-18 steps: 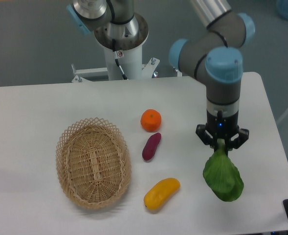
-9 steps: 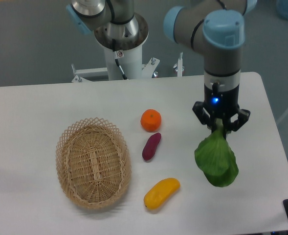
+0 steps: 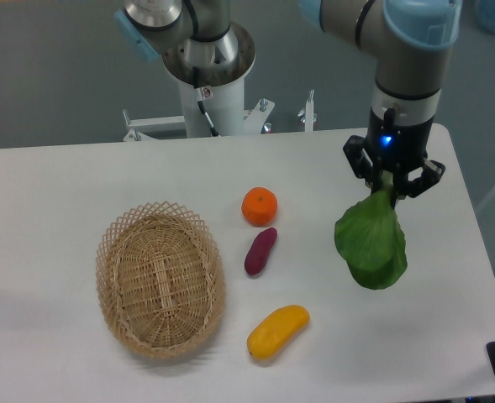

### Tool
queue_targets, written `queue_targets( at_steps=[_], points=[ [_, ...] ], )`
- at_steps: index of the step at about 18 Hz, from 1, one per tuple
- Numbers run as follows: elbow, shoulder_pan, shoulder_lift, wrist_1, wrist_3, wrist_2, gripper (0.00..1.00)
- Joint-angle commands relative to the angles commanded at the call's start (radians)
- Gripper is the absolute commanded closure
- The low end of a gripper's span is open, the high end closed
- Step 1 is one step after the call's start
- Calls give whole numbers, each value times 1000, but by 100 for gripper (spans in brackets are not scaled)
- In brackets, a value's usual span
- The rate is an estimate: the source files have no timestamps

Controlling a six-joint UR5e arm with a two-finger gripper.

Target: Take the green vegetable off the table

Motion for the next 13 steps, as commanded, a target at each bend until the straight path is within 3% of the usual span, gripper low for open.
queue_targets(
  at_steps=[13],
  points=[
    [-9, 6, -12, 11, 28, 17, 70]
  ],
)
